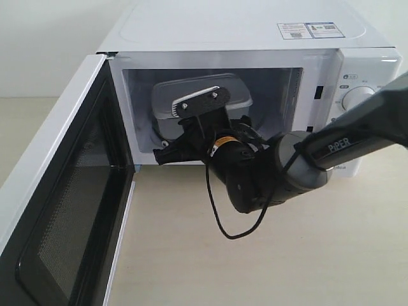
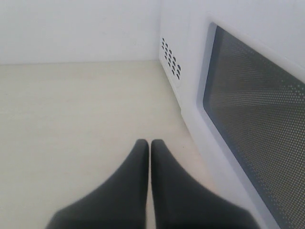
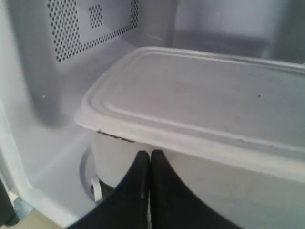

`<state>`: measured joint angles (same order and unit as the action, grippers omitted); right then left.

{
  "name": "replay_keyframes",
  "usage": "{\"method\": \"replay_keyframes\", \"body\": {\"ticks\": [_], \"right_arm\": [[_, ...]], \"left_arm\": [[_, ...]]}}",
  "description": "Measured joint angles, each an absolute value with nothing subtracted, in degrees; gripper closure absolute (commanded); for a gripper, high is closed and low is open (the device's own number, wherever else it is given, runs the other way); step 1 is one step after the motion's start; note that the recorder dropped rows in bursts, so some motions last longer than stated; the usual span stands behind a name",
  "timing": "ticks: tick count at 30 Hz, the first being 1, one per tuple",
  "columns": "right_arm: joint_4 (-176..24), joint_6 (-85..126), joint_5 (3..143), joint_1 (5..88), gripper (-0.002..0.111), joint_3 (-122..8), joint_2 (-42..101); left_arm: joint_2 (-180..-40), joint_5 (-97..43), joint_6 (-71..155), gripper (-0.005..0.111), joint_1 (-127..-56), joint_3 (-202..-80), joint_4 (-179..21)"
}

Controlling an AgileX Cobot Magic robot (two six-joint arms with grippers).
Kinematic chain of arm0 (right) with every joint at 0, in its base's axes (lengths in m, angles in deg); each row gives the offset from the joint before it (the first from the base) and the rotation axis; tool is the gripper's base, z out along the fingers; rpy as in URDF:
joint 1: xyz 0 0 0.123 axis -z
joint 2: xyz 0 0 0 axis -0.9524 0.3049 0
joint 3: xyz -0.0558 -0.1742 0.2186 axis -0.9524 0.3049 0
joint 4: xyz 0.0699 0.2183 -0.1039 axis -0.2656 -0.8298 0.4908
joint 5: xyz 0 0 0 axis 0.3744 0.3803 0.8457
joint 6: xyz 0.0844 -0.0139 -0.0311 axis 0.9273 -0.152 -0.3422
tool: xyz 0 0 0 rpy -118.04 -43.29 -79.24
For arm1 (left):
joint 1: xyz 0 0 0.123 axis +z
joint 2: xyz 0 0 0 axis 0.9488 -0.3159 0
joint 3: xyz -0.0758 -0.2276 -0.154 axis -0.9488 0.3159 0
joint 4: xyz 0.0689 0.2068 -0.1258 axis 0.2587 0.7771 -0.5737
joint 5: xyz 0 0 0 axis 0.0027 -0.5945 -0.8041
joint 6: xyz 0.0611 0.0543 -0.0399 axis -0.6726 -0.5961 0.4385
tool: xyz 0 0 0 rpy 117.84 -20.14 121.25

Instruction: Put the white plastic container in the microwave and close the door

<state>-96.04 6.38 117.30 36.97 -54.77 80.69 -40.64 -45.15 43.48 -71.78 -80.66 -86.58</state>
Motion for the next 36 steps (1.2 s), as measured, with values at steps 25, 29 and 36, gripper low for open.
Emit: {"method": "replay_keyframes", "body": {"ticks": [25,29,36], "right_arm": [[-99.52,3.43,103.52,34.60,0.108,-45.82,66.83],[-99.52,3.11,96.79,34.56,0.108,-36.14,57.08],[-101.55,3.22,70.60,34.56,0.108,-30.10,37.12]], "left_arm": [[-40.64,-45.15,43.48,0.103,-71.78,-80.66,-86.58],[-40.64,-45.15,43.48,0.103,-71.78,-80.66,-86.58],[-40.64,-45.15,43.48,0.103,-71.78,-80.66,-86.58]]}}
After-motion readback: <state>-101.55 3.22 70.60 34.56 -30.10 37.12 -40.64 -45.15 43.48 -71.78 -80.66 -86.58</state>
